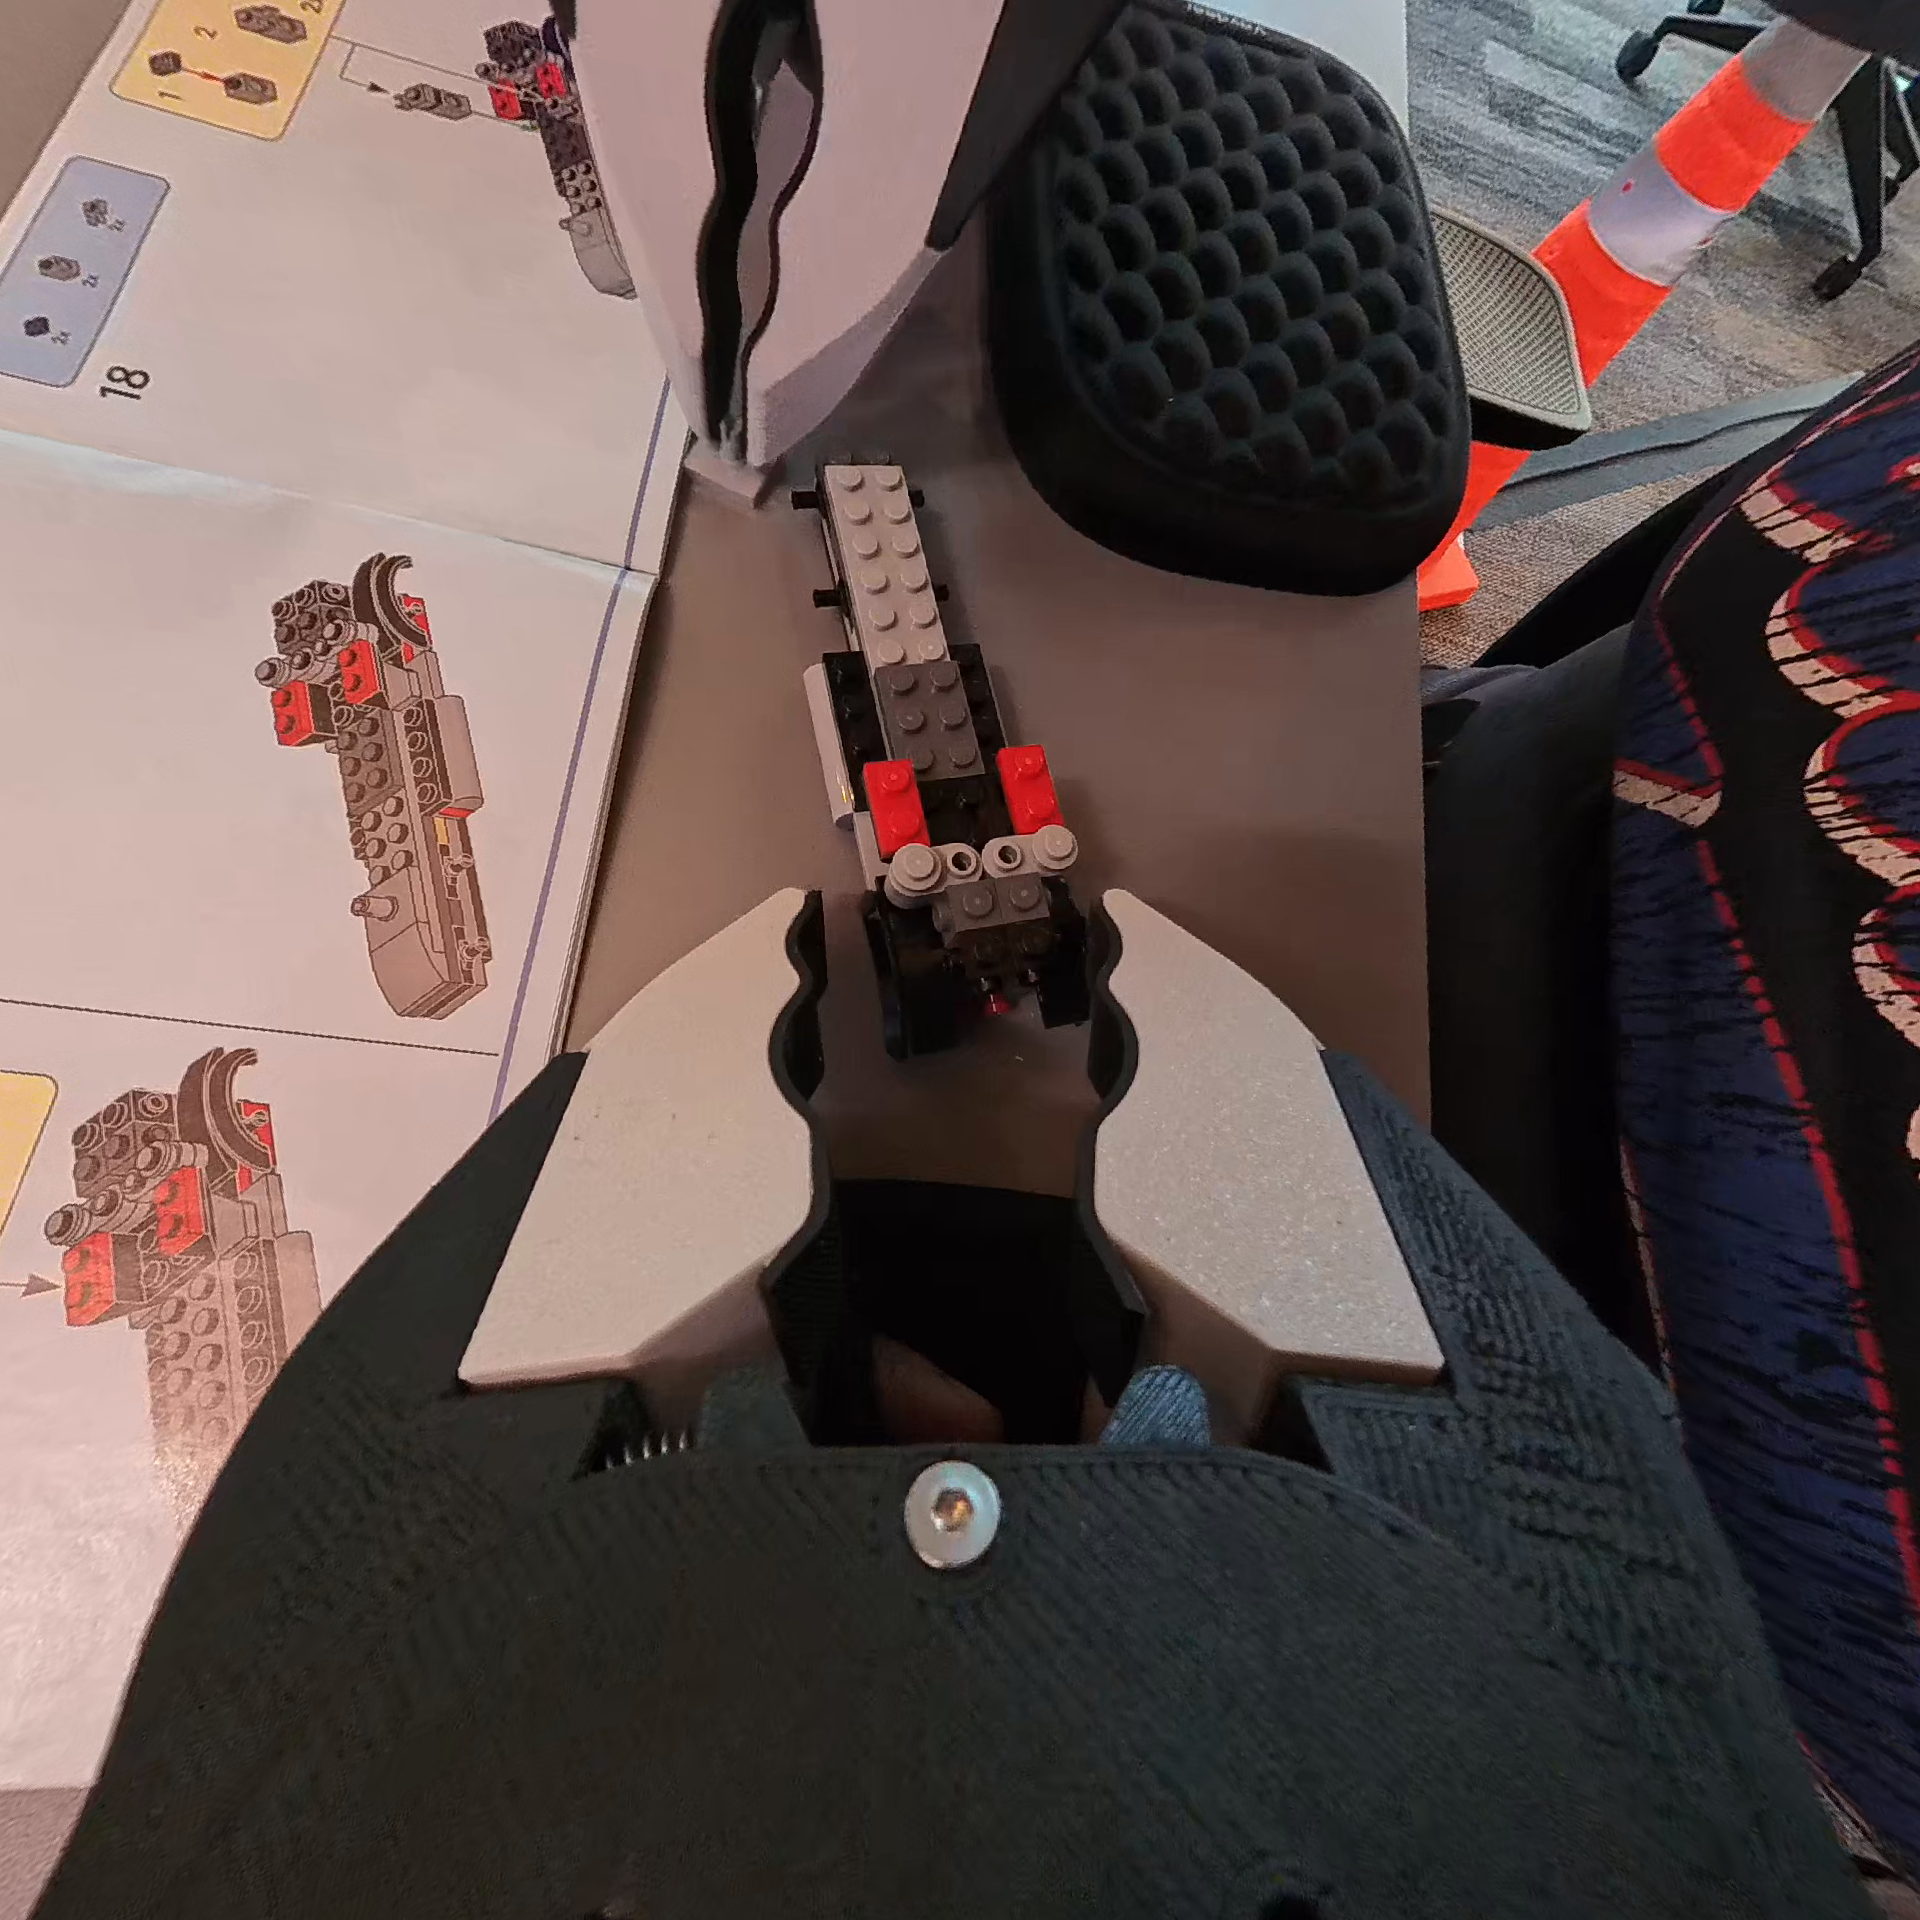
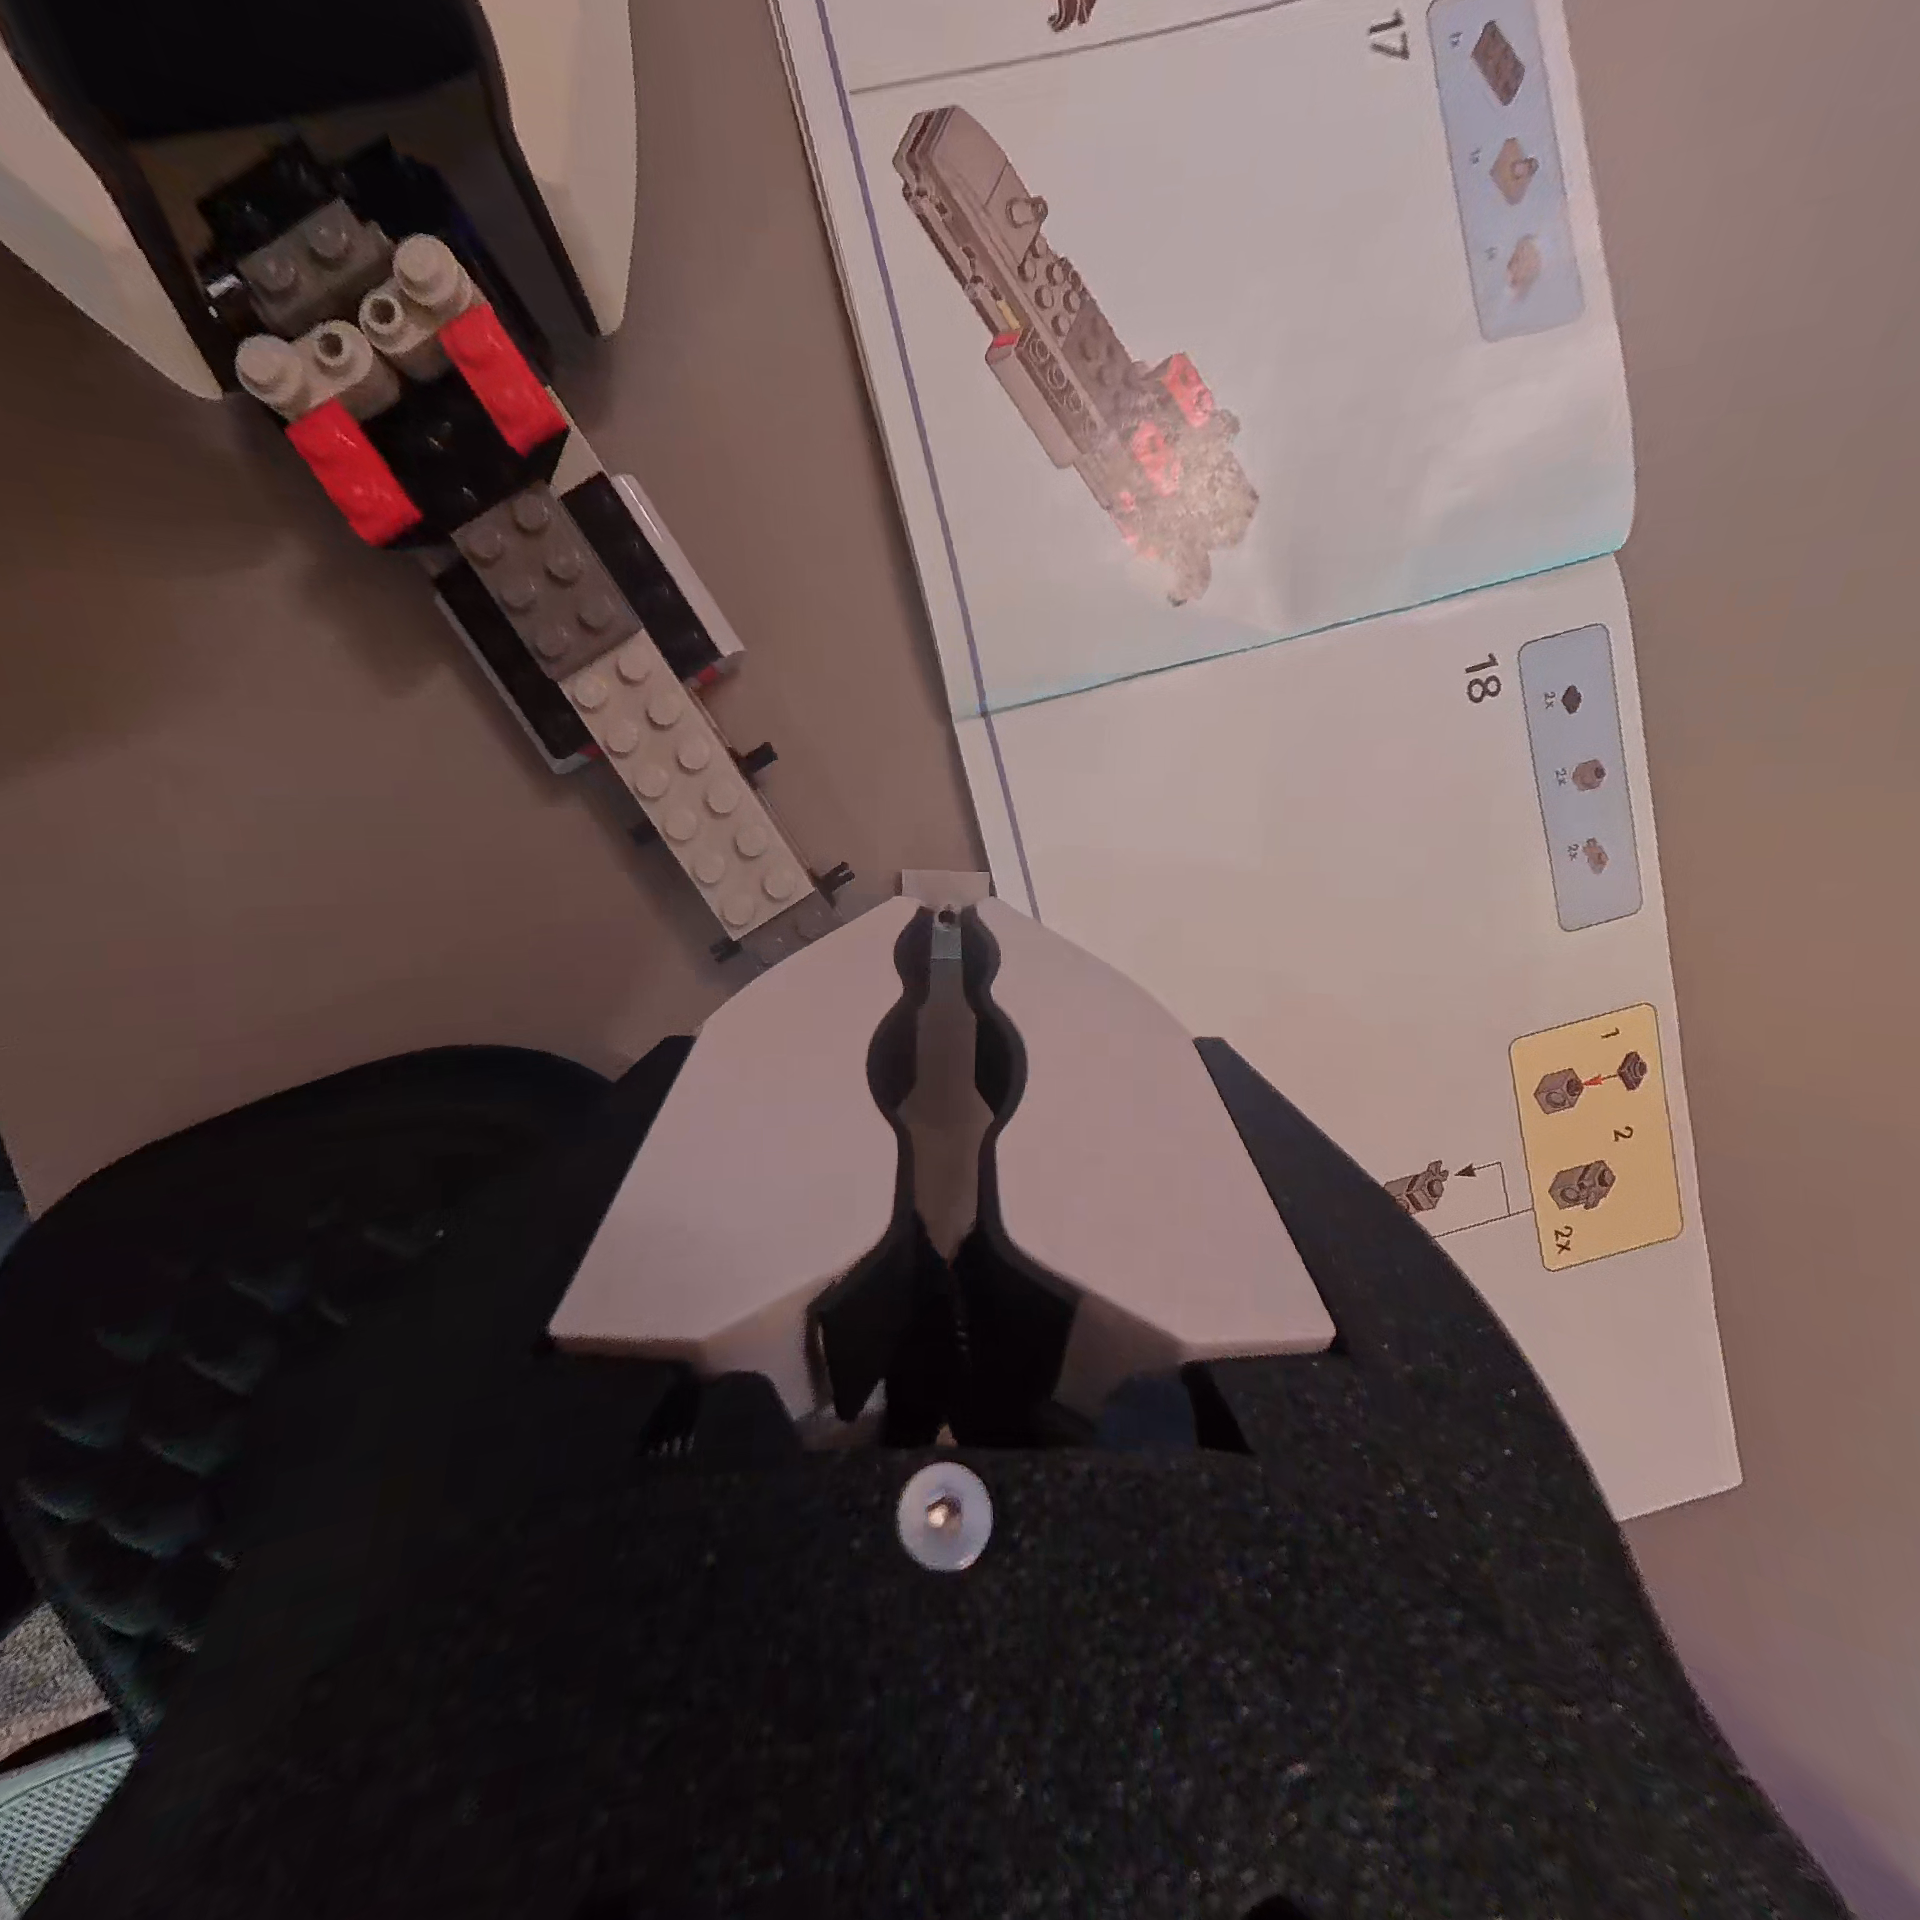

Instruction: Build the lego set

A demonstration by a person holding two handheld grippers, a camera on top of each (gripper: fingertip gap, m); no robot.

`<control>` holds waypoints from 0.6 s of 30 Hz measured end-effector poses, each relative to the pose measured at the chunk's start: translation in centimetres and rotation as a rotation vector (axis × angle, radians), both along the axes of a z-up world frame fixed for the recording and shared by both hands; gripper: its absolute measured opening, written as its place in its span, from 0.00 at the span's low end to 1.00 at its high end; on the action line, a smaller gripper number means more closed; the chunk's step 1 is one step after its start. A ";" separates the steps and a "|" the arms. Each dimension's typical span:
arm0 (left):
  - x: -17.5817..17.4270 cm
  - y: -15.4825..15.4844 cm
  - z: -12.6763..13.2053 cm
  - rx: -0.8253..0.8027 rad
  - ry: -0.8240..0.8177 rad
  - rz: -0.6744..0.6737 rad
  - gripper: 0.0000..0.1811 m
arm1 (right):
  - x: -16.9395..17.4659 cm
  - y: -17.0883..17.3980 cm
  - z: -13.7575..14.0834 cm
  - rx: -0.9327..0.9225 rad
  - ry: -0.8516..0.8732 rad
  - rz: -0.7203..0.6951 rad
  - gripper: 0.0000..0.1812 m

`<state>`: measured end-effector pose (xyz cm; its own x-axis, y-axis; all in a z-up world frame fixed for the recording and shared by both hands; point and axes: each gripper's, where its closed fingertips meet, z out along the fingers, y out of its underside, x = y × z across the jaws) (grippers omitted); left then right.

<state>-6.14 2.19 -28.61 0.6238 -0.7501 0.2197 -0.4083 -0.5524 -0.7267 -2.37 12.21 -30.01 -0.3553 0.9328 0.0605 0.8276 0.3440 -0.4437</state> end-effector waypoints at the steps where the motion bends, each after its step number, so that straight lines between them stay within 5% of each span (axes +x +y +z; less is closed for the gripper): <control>1: 0.0 0.0 0.0 0.001 0.001 -0.001 0.27 | 0.0 0.0 0.0 0.002 0.002 0.006 0.03; 6: 0.0 -0.1 -0.1 0.016 0.021 -0.008 0.27 | 0.1 -0.2 1.3 -0.001 0.027 0.096 0.03; 10: 0.0 -0.1 -0.1 0.018 0.019 -0.008 0.26 | 0.0 -3.2 3.8 -0.093 0.084 0.323 0.03; 18: -0.1 0.0 -0.1 0.009 0.010 0.000 0.24 | 0.0 -4.2 2.4 -0.027 -0.023 0.487 0.03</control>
<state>-6.20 2.17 -28.73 0.6261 -0.7518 0.2066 -0.4157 -0.5461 -0.7273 -2.40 8.03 -27.59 -0.7516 0.6591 0.0258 0.5831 0.6821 -0.4412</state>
